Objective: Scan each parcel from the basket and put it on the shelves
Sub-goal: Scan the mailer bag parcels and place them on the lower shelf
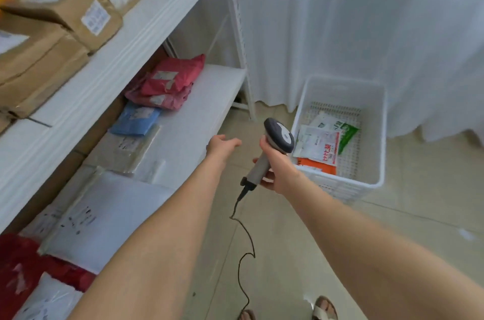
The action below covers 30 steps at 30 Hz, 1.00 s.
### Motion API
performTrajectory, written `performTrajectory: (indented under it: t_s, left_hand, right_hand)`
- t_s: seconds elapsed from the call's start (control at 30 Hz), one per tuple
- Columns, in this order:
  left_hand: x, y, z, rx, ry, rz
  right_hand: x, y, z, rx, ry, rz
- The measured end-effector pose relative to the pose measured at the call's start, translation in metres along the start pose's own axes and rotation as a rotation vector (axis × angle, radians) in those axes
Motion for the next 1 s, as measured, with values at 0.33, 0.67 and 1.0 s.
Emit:
performTrajectory:
  t_s: [0.33, 0.67, 1.0]
  left_hand:
    - [-0.147, 0.071, 0.099, -0.133, -0.098, -0.154]
    - [-0.277, 0.048, 0.132, -0.166, -0.177, -0.275]
    - [-0.417, -0.068, 0.124, -0.045, -0.282, -0.331]
  right_hand:
    - [0.156, -0.017, -0.086, -0.002, -0.207, 0.076]
    - [0.235, -0.097, -0.133, 0.001, -0.297, 0.154]
    - [0.268, -0.264, -0.177, -0.030, -0.248, 0.281]
Point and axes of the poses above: each hand's wrist, its own y-axis away from the middle knuckle, its own x-axis out of the back of the hand, z = x × y, the point moved 4 cm from there along -y, towards the middle knuckle, and after that the axes turned 10 degrees about z, right-handed, at the moved point
